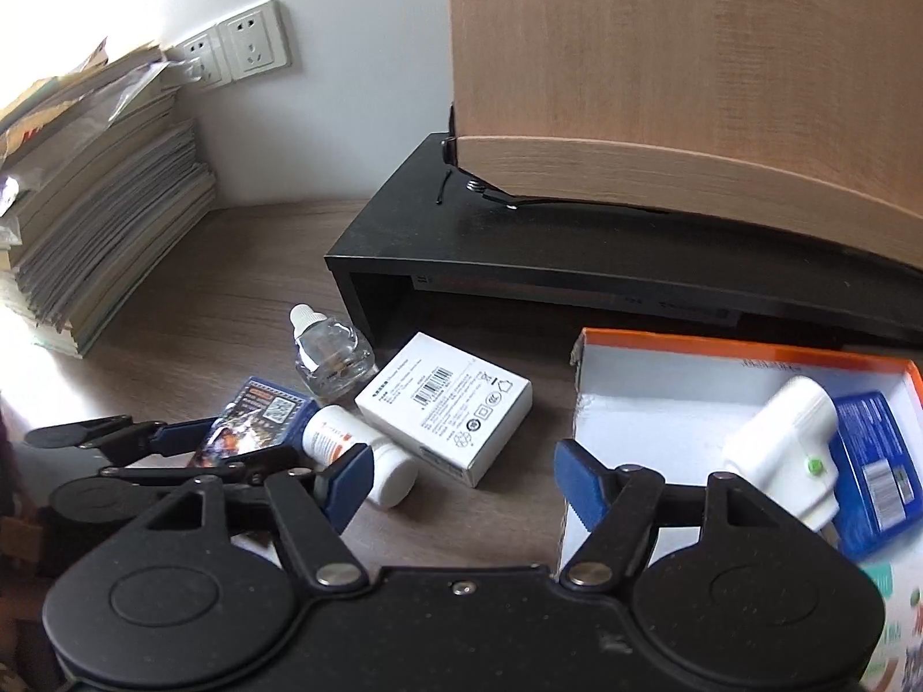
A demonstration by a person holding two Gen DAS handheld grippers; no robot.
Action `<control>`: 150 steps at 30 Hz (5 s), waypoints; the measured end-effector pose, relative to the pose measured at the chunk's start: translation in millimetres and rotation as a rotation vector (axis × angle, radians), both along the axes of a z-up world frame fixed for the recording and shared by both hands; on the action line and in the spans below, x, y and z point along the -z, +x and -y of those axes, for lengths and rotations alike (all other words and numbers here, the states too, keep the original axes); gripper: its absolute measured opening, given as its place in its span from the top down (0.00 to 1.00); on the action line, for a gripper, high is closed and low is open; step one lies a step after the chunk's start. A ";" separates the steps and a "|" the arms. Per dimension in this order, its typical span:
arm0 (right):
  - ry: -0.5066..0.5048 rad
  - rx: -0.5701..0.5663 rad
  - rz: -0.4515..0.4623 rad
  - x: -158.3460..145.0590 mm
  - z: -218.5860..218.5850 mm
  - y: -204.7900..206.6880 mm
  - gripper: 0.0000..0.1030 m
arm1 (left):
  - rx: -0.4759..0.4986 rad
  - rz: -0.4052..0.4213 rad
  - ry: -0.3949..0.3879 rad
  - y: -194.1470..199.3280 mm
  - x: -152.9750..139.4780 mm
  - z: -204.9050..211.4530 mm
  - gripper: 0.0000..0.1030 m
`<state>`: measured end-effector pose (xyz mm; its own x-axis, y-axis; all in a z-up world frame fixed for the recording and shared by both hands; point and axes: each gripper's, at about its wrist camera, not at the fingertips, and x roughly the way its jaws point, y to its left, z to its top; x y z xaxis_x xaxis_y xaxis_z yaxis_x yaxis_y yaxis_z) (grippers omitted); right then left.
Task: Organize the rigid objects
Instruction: 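Grasp the red card box with the left gripper while the right gripper grasps the white power adapter box, then carry the red card box and white adapter box over the orange-rimmed box with both grippers, then lower the red card box and white adapter box into the orange-rimmed box with both grippers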
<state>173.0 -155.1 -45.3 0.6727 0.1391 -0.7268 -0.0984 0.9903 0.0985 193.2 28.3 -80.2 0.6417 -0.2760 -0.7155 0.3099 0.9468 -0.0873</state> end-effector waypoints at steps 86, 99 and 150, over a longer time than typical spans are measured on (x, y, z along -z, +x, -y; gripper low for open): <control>0.037 0.408 0.174 -71.9 170.0 -222.0 0.31 | 0.125 0.070 -0.119 -154.2 -91.1 152.3 0.42; 0.073 0.318 0.173 -64.8 191.2 -200.2 0.31 | 0.032 0.074 -0.095 -147.5 -88.2 169.7 0.42; 0.076 0.260 0.116 -48.3 193.6 -156.4 0.31 | 0.008 0.009 -0.074 -118.4 -66.8 196.4 0.42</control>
